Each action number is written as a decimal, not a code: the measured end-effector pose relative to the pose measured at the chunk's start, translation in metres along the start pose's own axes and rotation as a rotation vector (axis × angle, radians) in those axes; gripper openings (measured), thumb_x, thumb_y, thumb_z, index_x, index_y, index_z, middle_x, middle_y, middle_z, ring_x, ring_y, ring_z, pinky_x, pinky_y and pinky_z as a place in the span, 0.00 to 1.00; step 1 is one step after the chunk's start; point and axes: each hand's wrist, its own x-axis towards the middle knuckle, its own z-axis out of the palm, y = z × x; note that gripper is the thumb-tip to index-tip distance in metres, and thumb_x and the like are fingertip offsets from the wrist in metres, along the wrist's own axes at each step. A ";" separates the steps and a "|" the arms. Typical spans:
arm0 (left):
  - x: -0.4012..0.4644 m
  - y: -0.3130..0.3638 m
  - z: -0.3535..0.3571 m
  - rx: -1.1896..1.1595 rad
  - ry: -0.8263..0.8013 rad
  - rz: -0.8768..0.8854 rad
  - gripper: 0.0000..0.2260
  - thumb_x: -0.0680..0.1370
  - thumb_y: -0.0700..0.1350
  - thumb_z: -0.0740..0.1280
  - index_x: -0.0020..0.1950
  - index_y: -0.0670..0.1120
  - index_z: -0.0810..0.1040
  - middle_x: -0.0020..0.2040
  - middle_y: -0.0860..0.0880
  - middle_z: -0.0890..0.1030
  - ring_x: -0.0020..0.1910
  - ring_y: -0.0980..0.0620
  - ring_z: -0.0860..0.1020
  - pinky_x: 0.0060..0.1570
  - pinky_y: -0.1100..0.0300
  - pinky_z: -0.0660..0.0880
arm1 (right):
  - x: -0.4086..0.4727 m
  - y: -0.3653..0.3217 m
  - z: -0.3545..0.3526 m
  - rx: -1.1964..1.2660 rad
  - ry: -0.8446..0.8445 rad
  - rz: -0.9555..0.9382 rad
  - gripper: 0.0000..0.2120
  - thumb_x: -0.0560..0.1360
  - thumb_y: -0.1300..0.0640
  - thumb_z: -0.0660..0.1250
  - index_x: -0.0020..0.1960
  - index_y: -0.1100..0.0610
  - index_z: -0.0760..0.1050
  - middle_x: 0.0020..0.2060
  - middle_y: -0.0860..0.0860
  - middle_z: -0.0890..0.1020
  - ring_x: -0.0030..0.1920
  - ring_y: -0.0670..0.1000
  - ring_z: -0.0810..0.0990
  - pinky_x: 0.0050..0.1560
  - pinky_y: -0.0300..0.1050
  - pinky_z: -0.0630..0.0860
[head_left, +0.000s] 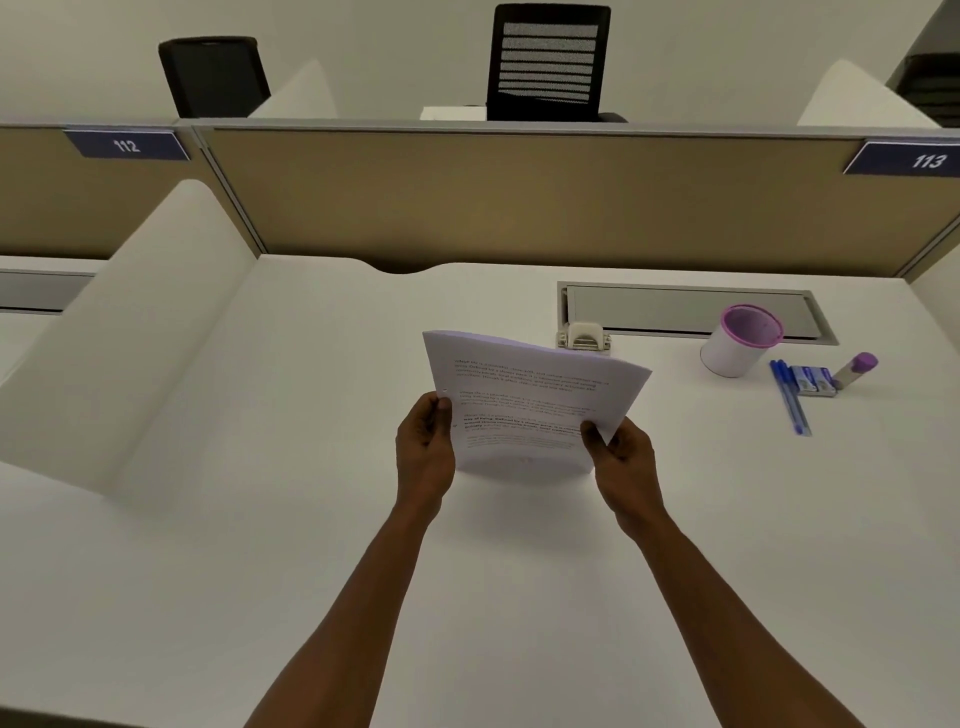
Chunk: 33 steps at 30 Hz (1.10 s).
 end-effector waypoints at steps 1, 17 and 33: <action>0.000 0.000 -0.001 -0.005 0.002 0.006 0.11 0.85 0.49 0.59 0.50 0.49 0.79 0.46 0.51 0.84 0.43 0.58 0.79 0.42 0.66 0.75 | -0.001 0.000 -0.001 -0.002 0.007 -0.012 0.12 0.80 0.56 0.64 0.54 0.38 0.77 0.51 0.41 0.84 0.52 0.44 0.82 0.54 0.42 0.78; -0.004 0.000 -0.002 -0.001 -0.003 0.026 0.10 0.84 0.49 0.60 0.50 0.52 0.80 0.46 0.52 0.84 0.43 0.58 0.79 0.42 0.67 0.75 | 0.000 0.004 -0.002 -0.014 0.024 -0.045 0.11 0.80 0.56 0.64 0.55 0.41 0.77 0.51 0.41 0.84 0.52 0.43 0.81 0.52 0.39 0.78; 0.012 0.043 -0.004 -0.023 -0.009 0.166 0.10 0.85 0.49 0.60 0.50 0.51 0.80 0.48 0.49 0.84 0.46 0.50 0.80 0.47 0.52 0.79 | 0.018 -0.045 -0.012 -0.014 -0.035 -0.243 0.08 0.79 0.52 0.64 0.56 0.43 0.78 0.51 0.43 0.84 0.52 0.48 0.82 0.51 0.43 0.81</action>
